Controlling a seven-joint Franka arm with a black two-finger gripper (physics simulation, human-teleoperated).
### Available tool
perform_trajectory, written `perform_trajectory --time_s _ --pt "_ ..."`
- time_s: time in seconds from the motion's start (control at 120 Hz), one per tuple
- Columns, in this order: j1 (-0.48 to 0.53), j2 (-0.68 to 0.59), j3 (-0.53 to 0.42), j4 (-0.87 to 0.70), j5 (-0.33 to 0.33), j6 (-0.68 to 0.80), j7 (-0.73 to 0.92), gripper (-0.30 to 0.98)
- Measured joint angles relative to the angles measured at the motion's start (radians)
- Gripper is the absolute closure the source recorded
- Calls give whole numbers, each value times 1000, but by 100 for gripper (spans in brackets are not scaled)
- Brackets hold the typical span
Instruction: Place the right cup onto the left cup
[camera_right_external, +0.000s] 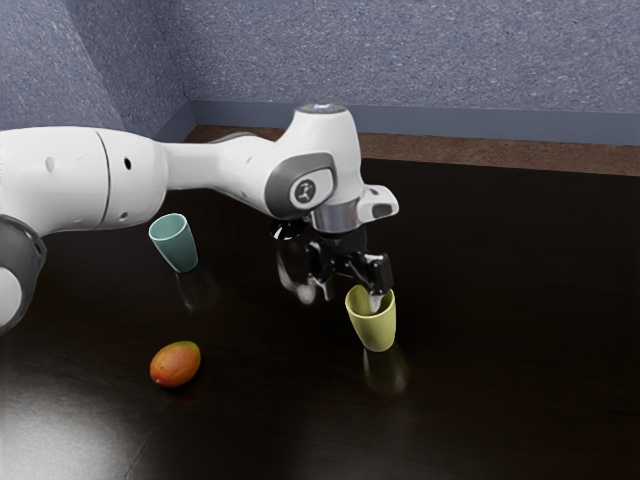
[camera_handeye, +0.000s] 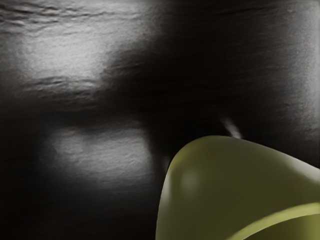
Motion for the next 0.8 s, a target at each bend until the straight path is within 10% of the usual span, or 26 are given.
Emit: perform_trajectory --time_s 0.483,0.8 --pt "-4 2 1 9 6 2 -37 63" --pt "-14 -35 1 0 10 1 -55 76"
